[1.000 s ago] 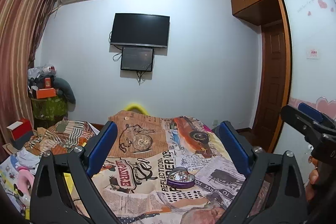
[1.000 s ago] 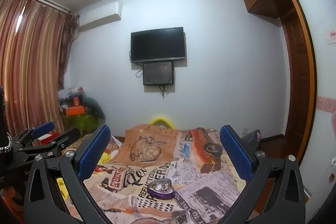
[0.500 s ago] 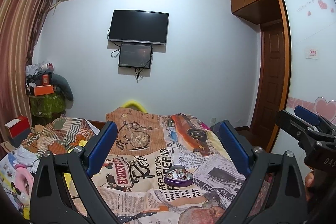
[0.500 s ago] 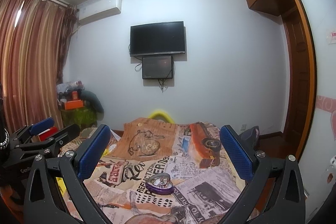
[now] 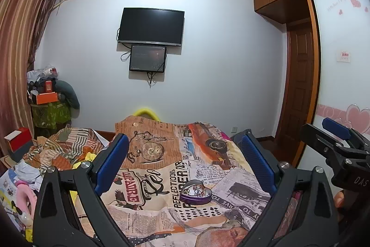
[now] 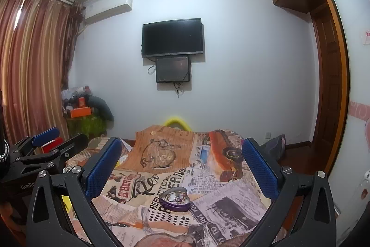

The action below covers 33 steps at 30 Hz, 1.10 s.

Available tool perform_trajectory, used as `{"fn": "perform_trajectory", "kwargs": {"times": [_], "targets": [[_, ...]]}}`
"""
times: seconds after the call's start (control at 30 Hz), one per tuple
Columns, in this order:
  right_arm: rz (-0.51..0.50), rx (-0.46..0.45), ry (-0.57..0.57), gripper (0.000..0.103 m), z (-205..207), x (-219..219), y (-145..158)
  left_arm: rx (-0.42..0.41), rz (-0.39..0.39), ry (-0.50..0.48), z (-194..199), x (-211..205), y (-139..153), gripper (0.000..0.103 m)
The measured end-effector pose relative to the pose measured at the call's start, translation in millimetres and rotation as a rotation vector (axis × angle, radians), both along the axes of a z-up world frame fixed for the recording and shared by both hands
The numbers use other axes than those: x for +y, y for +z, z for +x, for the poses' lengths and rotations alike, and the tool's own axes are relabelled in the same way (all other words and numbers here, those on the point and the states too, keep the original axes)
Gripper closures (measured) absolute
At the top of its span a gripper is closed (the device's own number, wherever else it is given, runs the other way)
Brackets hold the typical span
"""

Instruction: Organize jewelry

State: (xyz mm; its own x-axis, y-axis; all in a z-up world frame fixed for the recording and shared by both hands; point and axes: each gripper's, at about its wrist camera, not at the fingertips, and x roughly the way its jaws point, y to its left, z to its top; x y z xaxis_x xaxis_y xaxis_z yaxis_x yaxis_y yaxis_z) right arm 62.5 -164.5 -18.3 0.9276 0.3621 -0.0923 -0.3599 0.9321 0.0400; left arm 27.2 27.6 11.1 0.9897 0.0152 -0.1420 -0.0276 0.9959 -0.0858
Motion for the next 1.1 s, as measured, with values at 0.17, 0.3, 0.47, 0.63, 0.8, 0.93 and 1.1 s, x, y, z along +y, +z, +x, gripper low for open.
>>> {"fn": "perform_trajectory", "kwargs": {"times": [0.17, 0.3, 0.47, 0.63, 0.8, 0.93, 1.1], "targets": [[0.002, 0.005, -0.002, 0.0, 0.5, -1.7, 1.1, 0.004, 0.002, -0.004, 1.0, -1.6, 0.0, 0.005], [0.006, 0.009, -0.004, 0.0, 0.3, -3.8, 2.1, 0.006, 0.003, -0.007, 1.6, -2.2, -0.5, 0.005], [0.009, 0.013, -0.004, 0.0, 1.5, -4.2, 1.7, 0.01, -0.001, -0.011, 3.3, -3.0, -0.4, 0.005], [0.01, 0.013, -0.005, 0.0, 1.2, -4.7, 1.4, 0.009, 0.005, -0.009, 4.3, -4.8, -1.3, 0.004], [0.01, 0.015, -0.005, 0.0, 1.5, -4.8, 1.8, 0.011, 0.003, -0.011, 4.2, -5.2, -2.2, 0.004], [0.009, 0.015, -0.005, 0.0, 1.2, -4.9, 1.0, 0.015, 0.0, -0.013, 5.2, -5.1, -2.4, 0.004], [0.01, 0.021, -0.005, 0.0, 1.5, -5.6, -0.4, 0.018, -0.005, -0.017, 5.9, -4.2, -2.3, 0.004]]}}
